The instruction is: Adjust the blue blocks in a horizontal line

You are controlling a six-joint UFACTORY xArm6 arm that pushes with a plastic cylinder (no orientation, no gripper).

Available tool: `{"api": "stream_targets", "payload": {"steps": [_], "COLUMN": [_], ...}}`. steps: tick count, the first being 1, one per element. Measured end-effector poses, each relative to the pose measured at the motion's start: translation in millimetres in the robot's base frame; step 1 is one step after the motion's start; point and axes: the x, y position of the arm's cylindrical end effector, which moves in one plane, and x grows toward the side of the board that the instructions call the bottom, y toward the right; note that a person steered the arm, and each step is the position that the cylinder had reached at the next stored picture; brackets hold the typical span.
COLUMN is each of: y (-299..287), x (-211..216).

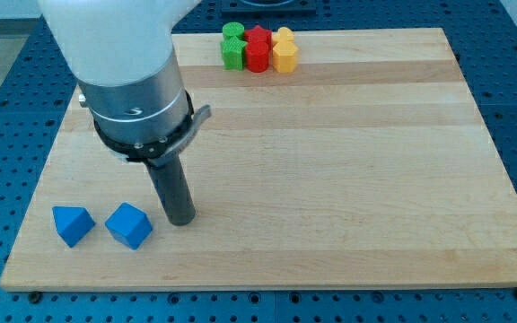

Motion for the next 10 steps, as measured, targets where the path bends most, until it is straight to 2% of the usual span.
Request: {"api": "stream_targets", "payload": {"steps": [1,6,7,8,10], "y": [1,-51,-44,-4,24], "x": [15,17,17,14,-16]}}
